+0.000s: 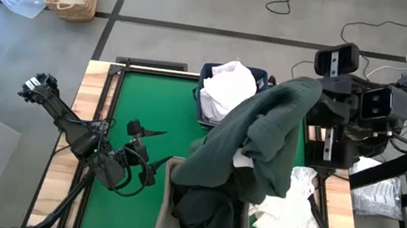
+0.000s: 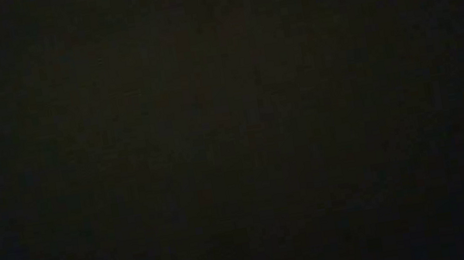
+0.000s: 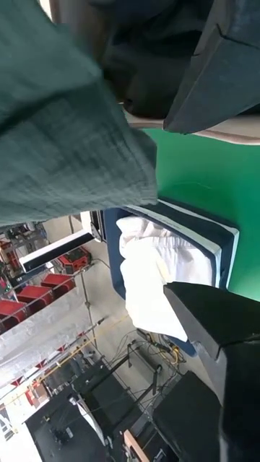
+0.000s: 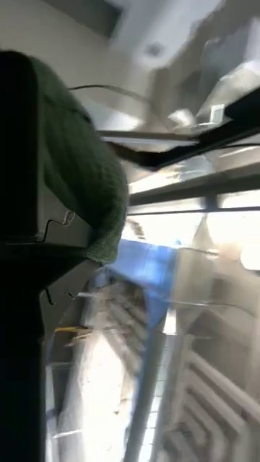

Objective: Sort clothes
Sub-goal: Put the green polo into the white laundry bin

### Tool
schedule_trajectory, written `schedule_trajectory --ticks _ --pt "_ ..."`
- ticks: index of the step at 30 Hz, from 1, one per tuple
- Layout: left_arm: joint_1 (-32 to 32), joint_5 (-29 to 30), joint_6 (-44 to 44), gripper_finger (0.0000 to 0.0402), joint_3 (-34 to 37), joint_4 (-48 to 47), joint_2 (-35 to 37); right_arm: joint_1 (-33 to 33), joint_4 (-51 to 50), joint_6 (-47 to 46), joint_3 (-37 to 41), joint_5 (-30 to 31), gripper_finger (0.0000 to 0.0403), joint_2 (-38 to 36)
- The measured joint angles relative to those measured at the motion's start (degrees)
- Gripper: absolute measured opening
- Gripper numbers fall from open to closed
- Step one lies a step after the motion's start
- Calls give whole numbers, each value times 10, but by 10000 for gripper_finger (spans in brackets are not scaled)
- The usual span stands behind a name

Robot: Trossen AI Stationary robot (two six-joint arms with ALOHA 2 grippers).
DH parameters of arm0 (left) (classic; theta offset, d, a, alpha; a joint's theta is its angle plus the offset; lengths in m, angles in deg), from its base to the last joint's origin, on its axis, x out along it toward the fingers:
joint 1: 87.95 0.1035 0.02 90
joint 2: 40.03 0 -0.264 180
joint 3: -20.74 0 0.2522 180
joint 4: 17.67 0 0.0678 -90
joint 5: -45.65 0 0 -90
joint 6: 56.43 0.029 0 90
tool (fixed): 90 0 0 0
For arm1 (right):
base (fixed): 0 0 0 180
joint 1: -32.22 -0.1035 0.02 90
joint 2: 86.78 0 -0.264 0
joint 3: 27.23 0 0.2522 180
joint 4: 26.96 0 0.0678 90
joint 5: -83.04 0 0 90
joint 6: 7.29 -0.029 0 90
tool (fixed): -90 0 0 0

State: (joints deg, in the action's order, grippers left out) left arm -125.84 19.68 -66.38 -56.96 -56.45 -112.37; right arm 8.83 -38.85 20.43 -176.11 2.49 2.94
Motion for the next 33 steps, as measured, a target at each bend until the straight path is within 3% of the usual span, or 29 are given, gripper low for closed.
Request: schedule_trajectory --ticks 5,23,33 --pt "0 0 0 327 0 -1 0 2 65 0 12 -34 9 7" --pt "0 0 -4 327 2 -10 0 2 57 -88 2 -111 9 53" --pt "0 0 -4 327 2 -12 0 2 28 -92 2 -115 9 84"
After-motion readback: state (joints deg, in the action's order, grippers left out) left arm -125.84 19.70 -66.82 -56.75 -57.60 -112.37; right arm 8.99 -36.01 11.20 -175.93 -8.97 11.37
